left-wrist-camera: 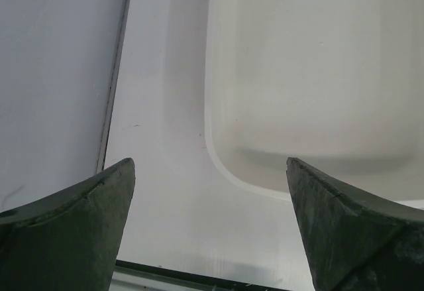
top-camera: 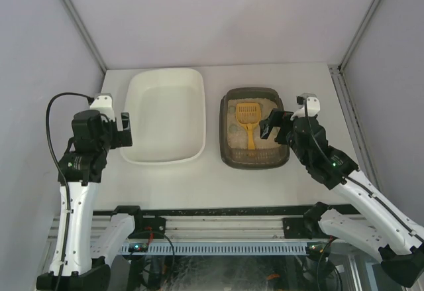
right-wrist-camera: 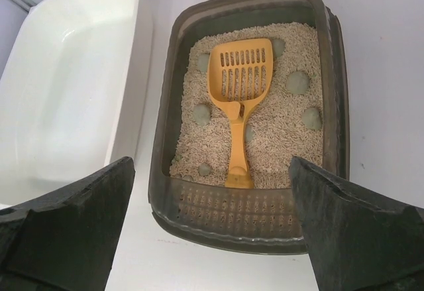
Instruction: Clean the litter box
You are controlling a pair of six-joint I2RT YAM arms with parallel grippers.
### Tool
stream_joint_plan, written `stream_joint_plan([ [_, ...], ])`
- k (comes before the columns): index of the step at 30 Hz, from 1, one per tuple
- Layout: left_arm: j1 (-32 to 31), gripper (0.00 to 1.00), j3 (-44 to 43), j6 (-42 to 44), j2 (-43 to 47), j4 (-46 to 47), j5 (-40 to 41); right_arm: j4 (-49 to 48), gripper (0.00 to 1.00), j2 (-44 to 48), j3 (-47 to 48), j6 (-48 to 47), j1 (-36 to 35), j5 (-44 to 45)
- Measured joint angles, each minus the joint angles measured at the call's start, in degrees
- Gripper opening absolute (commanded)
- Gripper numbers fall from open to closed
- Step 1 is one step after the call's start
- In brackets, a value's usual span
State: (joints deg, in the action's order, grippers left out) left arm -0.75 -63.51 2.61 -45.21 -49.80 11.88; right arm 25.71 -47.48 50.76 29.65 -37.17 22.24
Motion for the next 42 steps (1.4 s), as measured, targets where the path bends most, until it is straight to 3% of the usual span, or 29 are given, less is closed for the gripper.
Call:
stream_joint_plan([
  [13,0.0,1.0,0.2,0.9,0.4,0.0,-0.8,0.0,0.99,0.4,0.0,-0.3,0.0,-2.8],
  [19,-1.1,1.0,0.0,1.2,0.2,-0.4,-2.2,-0.2,0.89,-0.9,0.0,-0.7,0.0,-3.4],
  [23,-7.5,1.0,-3.0,3.1,-2.6,-2.6,-3.5,0.1,0.72,-6.7,1.0,-2.3,1.1,-5.6],
  [29,-10.8,1.0,-14.5,3.5,-13.2,-1.1,-6.7,2.0,0.55,-24.0,7.4,-4.1,3.1,-7.2],
  [35,-11.0,1.0,-23.6,-1.5,-27.1,1.8,-14.1,2.4,0.49,-36.9,10.7,-4.5,5.9,-8.5],
  [42,-11.4,1.0,-32.2,-9.9,-38.8,4.4,-22.3,2.4,0.48,-44.2,10.9,-4.4,8.2,-11.3],
])
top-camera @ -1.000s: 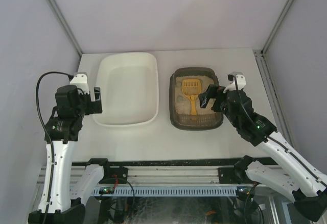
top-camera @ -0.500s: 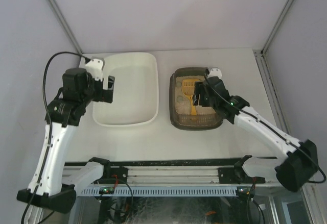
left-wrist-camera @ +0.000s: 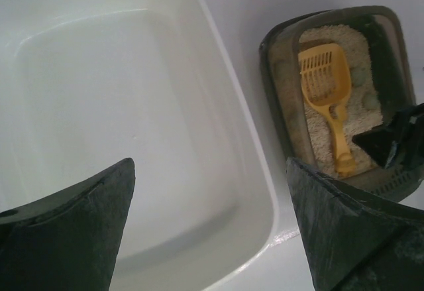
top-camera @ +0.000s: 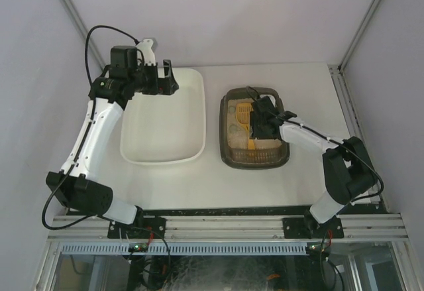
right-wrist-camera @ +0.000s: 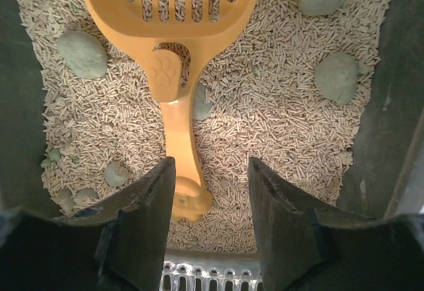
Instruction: Clean the litter box
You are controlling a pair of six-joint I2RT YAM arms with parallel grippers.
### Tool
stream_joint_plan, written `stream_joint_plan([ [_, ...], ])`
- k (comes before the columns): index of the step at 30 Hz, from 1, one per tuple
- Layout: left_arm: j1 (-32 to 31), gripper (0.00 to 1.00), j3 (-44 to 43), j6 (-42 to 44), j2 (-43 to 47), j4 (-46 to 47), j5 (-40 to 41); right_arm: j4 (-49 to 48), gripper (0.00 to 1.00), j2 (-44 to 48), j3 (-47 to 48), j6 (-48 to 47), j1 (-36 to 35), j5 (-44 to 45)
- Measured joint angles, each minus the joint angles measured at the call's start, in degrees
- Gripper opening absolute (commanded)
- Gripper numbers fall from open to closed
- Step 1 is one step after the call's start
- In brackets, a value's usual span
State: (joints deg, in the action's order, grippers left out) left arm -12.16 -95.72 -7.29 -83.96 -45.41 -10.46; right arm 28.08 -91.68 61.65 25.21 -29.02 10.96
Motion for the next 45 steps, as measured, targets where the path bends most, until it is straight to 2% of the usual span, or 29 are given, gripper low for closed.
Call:
stream_joint_plan([
  [4,-0.6,0.99,0.0,-2.6,-0.7,1.3,-0.9,-0.8,0.47,-2.1,0.0,0.1,0.1,-1.0],
  [13,-0.8,1.0,0.5,-2.2,-0.7,1.6,-0.2,-3.1,0.47,-6.0,0.9,0.2,-0.7,-2.0],
  [27,-0.8,1.0,3.0,-0.6,-0.7,1.6,0.8,-3.4,0.1,-10.8,4.9,0.0,-0.5,-3.2],
  [31,-0.8,1.0,3.1,-0.7,-0.7,1.6,0.5,-2.4,0.02,-10.8,6.1,-0.4,0.3,-4.0],
  [41,-1.1,1.0,2.9,-1.8,-1.1,1.3,-3.7,2.5,0.0,-10.0,9.6,-1.7,1.2,-3.8],
  [45,-2.6,1.0,0.4,-2.7,-4.8,0.4,-5.9,4.8,0.0,-9.1,11.1,-2.1,1.2,-3.8],
])
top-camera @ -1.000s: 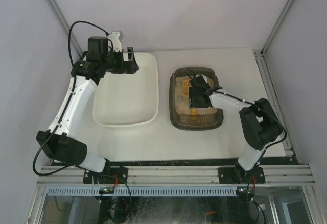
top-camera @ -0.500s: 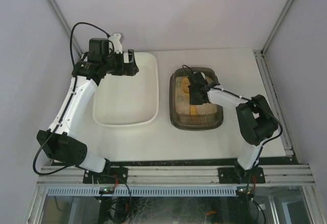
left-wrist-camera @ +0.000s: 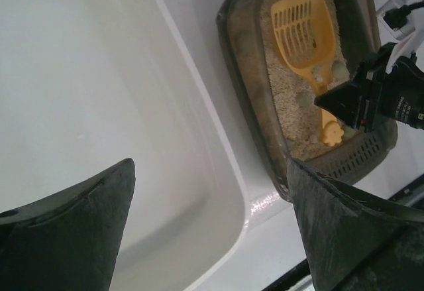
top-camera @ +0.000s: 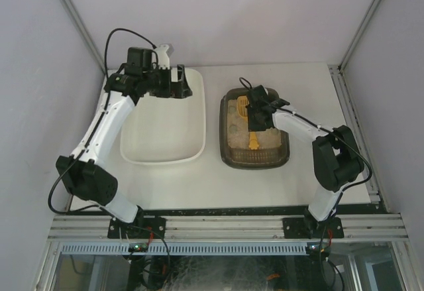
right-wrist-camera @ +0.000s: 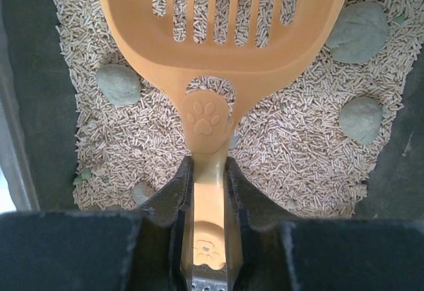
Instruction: Clean the litter box
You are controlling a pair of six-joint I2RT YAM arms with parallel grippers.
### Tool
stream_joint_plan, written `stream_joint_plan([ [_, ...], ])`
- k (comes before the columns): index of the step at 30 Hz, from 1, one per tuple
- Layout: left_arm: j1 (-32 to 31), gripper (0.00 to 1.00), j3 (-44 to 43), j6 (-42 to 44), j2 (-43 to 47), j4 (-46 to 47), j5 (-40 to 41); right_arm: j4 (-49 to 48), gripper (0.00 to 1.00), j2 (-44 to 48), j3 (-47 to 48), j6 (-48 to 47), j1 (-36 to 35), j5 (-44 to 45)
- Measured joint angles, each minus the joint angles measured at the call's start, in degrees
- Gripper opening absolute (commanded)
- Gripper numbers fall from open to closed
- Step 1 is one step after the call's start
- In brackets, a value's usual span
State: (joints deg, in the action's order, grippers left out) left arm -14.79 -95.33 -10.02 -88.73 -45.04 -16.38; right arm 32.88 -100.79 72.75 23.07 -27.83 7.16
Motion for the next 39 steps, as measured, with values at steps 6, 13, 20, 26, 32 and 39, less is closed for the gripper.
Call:
stream_joint_plan([
  [6,-4.5,1.0,-1.1,-1.5,-7.0,-0.1,-6.2,2.2,0.0,0.9,0.9,-0.1,0.0,-0.4],
  [13,-8.0,0.99,-7.0,-3.0,-16.9,1.0,-14.3,3.9,0.0,3.9,1.0,-0.2,-0.1,-1.6],
  [20,-10.3,0.99,-9.0,-4.0,-21.2,4.1,-15.3,8.9,0.0,9.4,1.1,-0.4,-1.1,-5.6],
  [26,-12.2,0.99,-10.2,-4.5,-23.6,7.5,-14.4,11.4,0.0,11.3,1.1,-0.4,-2.3,-6.6],
  [32,-12.5,0.99,-12.8,-4.7,-27.5,8.6,-13.6,12.0,0.0,12.2,1.1,-0.4,-3.2,-6.6],
  [39,-13.3,0.91,-14.6,-6.1,-31.5,9.2,-13.7,12.8,0.0,14.9,1.1,-0.2,-5.0,-6.6],
])
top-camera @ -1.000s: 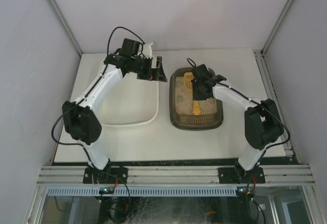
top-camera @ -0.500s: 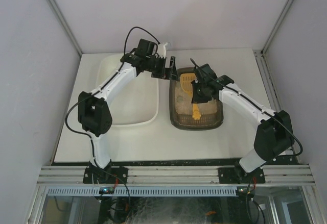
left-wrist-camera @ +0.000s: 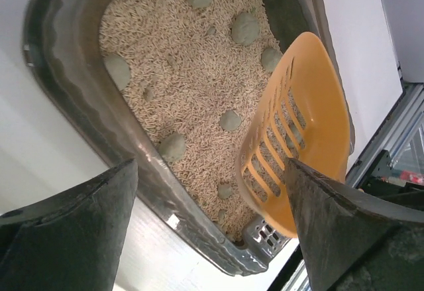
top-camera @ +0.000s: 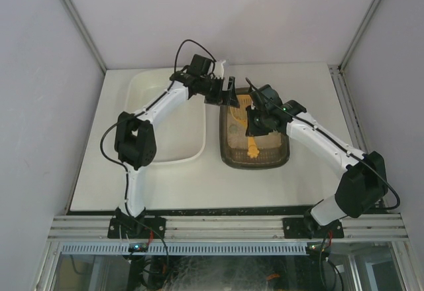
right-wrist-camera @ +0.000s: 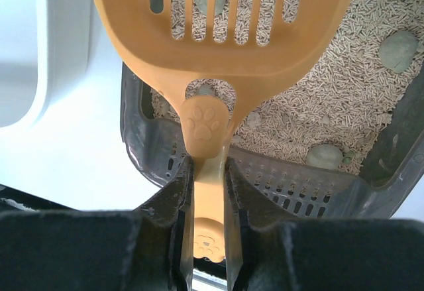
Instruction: Clean the litter box
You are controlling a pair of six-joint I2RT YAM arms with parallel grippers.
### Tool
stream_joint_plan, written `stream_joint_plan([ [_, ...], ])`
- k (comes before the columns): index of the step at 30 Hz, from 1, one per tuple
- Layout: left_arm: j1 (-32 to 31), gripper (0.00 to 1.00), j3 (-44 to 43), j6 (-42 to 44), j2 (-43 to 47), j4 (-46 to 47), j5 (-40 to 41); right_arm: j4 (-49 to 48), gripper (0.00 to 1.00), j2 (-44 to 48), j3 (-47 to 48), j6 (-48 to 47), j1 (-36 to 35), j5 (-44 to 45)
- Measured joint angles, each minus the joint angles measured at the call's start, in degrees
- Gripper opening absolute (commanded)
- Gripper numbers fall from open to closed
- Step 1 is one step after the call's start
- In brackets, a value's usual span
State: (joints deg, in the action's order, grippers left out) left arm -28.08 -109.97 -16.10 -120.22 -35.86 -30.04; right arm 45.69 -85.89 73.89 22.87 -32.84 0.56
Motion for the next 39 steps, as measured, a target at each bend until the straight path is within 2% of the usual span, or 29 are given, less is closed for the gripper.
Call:
stream_joint_plan([
  [1,-0.4,0.88,-0.1,-0.2,-0.5,0.1,0.0,0.0,0.0,0.2,0.0,0.0,-0.2,0.0],
  [3,-1.2,0.73,-0.1,-0.5,-1.1,0.1,-0.2,0.0,0.0,0.3,0.0,0.0,-0.3,0.0],
  [11,-3.4,0.01,-0.1,-2.4,-1.6,0.7,-1.0,0.4,0.0,0.3,0.0,0.1,-1.1,0.0],
  [13,-3.4,0.0,-0.2,-3.6,-1.6,0.8,-1.7,0.8,0.0,0.3,0.0,0.2,-1.3,0.2],
  [14,-3.4,0.0,-0.2,-4.0,-1.6,0.9,-1.7,0.8,0.05,0.3,0.0,0.2,-1.3,0.5],
  [16,-3.4,0.0,-0.2,-5.1,-1.6,1.1,-1.9,0.8,0.17,0.4,0.0,0.2,-1.4,0.9],
  [19,-3.4,0.0,2.1,-7.4,-0.6,3.7,-2.1,-0.5,0.5,1.5,-1.4,0.5,-1.0,0.9],
  [20,-3.4,0.0,3.7,-8.4,0.3,4.8,-2.1,-1.7,0.57,3.0,-3.1,0.9,-0.5,0.1],
  [22,-3.3,0.0,5.8,-9.5,1.6,5.8,-2.3,-4.4,0.63,7.0,-7.4,1.9,0.8,-2.7],
  [26,-3.3,0.0,6.4,-10.4,2.4,7.2,-3.3,-11.3,0.63,17.2,-17.7,3.7,5.8,-12.6],
  [29,-3.3,0.0,6.4,-10.8,2.5,8.1,-3.7,-16.5,0.58,21.7,-22.5,5.2,8.3,-18.2],
  [33,-3.3,0.0,6.4,-11.0,2.5,8.4,-4.3,-22.4,0.54,23.6,-25.7,7.0,9.6,-24.9],
  [39,-3.1,0.0,6.5,-10.9,2.6,8.4,-4.8,-27.5,0.49,22.7,-27.5,9.0,11.4,-29.5],
])
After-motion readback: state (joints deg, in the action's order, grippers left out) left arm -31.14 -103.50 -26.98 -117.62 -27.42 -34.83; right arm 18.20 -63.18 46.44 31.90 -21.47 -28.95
